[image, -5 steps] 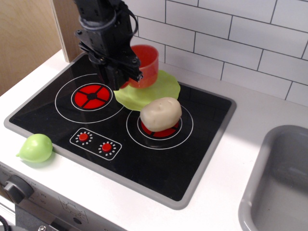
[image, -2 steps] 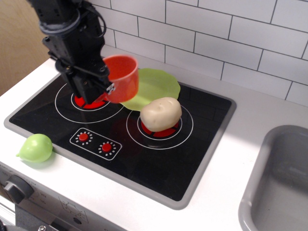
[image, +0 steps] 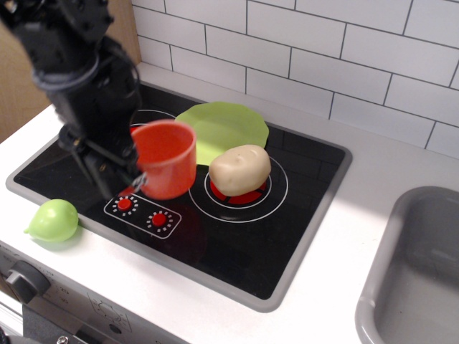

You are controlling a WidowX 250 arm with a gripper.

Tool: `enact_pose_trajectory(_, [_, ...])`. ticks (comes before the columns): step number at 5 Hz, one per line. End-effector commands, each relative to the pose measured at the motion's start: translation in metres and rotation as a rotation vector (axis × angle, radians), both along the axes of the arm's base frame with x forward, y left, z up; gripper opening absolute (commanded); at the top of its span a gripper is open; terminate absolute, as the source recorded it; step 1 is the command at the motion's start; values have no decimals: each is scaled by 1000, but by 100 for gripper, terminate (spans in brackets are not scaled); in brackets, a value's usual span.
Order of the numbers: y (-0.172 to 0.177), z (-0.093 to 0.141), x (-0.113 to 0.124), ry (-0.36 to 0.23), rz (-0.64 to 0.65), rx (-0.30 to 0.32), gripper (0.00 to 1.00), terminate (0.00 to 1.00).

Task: Take cup off plate

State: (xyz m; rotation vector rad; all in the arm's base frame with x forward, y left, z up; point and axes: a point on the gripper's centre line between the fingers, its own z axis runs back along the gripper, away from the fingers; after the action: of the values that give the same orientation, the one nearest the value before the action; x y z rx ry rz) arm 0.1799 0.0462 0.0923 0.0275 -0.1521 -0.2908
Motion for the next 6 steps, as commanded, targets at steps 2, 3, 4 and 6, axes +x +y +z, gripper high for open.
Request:
enact_pose_trajectory(2, [-33,-23,-2,-14,-97,-17,0,0])
enact_pose_trajectory(3, [-39,-30,-2,-45,-103,-8,0,0])
enact_pose_trajectory(4, [-38,-29,2,-22,-53,-18,100,0])
enact_pose_trajectory(6, [-26,0,9,-18,35,-14,100,0])
